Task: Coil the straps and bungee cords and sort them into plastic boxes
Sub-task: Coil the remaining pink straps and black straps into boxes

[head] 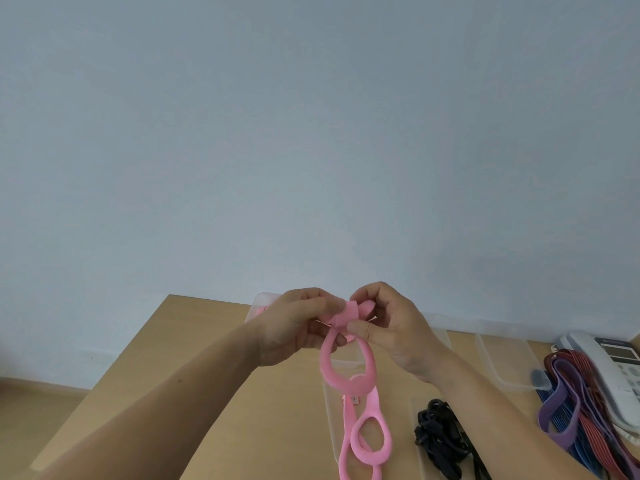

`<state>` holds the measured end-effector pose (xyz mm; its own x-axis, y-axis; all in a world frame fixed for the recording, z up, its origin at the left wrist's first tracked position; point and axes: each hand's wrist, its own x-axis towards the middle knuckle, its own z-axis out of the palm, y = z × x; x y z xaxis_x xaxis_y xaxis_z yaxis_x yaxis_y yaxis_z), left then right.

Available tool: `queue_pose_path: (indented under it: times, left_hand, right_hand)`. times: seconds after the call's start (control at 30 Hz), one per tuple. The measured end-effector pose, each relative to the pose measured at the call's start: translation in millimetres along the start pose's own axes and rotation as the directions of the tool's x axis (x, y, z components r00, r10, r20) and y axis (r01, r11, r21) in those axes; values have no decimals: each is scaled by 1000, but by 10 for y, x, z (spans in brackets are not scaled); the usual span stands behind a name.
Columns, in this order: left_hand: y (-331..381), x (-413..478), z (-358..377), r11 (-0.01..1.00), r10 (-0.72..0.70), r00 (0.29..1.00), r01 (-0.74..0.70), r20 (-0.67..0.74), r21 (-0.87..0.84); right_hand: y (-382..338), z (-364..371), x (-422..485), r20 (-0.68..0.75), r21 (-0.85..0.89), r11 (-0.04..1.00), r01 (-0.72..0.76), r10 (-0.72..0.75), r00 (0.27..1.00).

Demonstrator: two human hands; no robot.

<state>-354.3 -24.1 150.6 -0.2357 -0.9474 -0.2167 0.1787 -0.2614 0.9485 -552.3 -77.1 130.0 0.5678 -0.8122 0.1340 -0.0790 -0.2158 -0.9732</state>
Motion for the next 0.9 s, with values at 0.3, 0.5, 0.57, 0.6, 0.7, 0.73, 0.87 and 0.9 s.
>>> queue_pose_path:
  times: [0.3,0.5,0.57,0.6,0.7,0.73,0.87,0.9]
  left_hand:
    - [-53,61,23,992,121,991,-118,-56,42]
    - [-134,93,45,968,200,977,-185,-73,170]
    - [-168,98,37,967,192,978,-173,-86,189]
    - [-180,98,34,968,180,980,-161,-88,192]
    - [-195,91,35,958,155,984,-129,-84,255]
    - [-195,92,39,955,148,985,-120,-87,271]
    - [-140,68,63,959,74,990,-38,-119,280]
    - [-115,52,68,964,44,994,-15,-104,265]
  right_hand:
    - [1,-43,-52,25,56,993,-101,99,995]
    - [-28,-52,-24,-52,-6,984,-177,176,983]
    - [1,-53,-13,-77,-21,983,-185,183,980]
    - [12,-50,-11,-85,-21,984,-177,174,981]
    - [24,-42,-11,-121,-47,991,-122,116,986]
    - [34,-39,-8,-127,-61,993,-101,92,988]
    - [66,-14,-6,-105,-130,991,-36,22,994]
    - [67,-3,-10,-98,-156,988,-20,4,995]
